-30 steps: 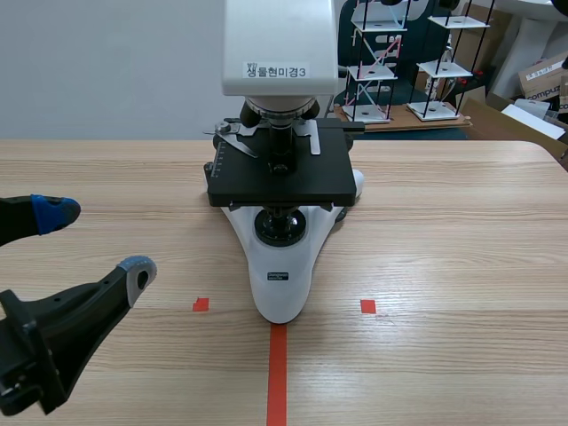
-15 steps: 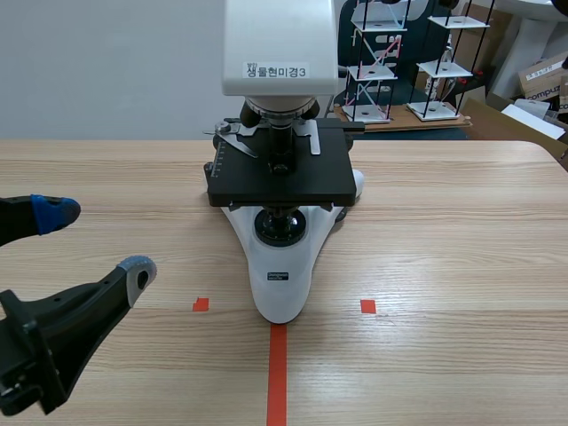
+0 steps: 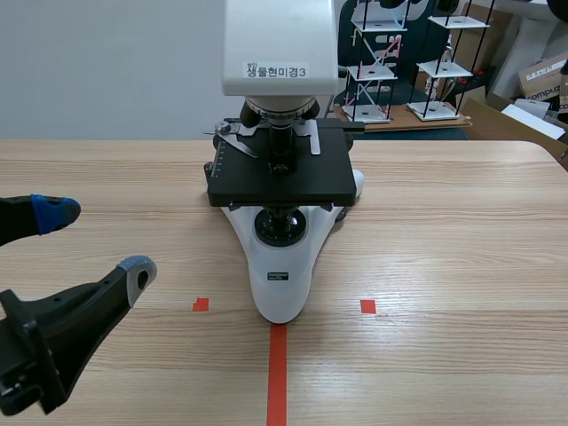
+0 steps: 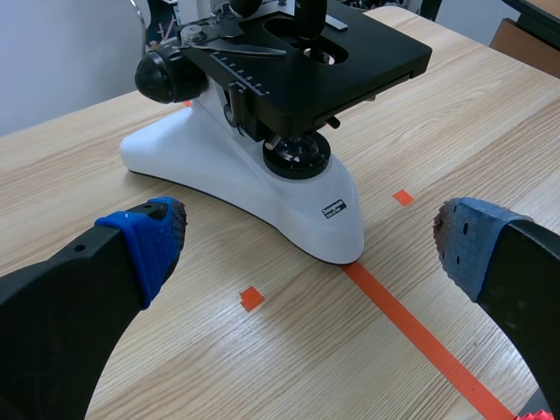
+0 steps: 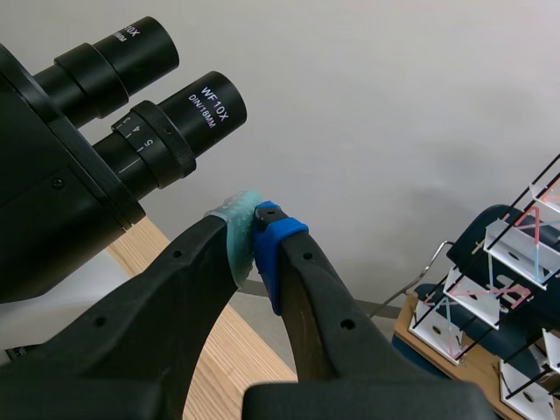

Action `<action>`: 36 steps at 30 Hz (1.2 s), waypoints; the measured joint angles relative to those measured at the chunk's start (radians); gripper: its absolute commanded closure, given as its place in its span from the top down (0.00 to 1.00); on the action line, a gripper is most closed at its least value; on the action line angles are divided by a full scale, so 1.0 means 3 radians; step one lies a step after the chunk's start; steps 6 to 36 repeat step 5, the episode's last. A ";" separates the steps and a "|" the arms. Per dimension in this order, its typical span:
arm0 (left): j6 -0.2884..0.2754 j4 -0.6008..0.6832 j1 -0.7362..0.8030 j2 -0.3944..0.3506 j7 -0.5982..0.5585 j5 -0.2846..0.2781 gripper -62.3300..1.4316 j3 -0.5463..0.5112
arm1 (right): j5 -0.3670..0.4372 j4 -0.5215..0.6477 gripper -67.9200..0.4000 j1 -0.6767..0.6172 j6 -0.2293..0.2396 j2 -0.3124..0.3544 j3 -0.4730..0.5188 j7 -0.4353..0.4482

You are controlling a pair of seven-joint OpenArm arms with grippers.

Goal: Point at the eyepiece

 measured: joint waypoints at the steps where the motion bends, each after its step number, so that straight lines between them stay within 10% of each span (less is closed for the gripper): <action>1: 0.0000 0.0000 0.0000 0.0000 0.0000 0.0000 0.96 0.0000 | 0.0000 0.0000 0.01 0.0000 0.0000 0.0000 0.0000 -0.0001; 36: 0.0000 0.0000 0.0000 0.0000 0.0000 0.0000 0.96 0.0000 | 0.0000 0.0000 0.01 0.0000 0.0000 0.0000 0.0000 0.0001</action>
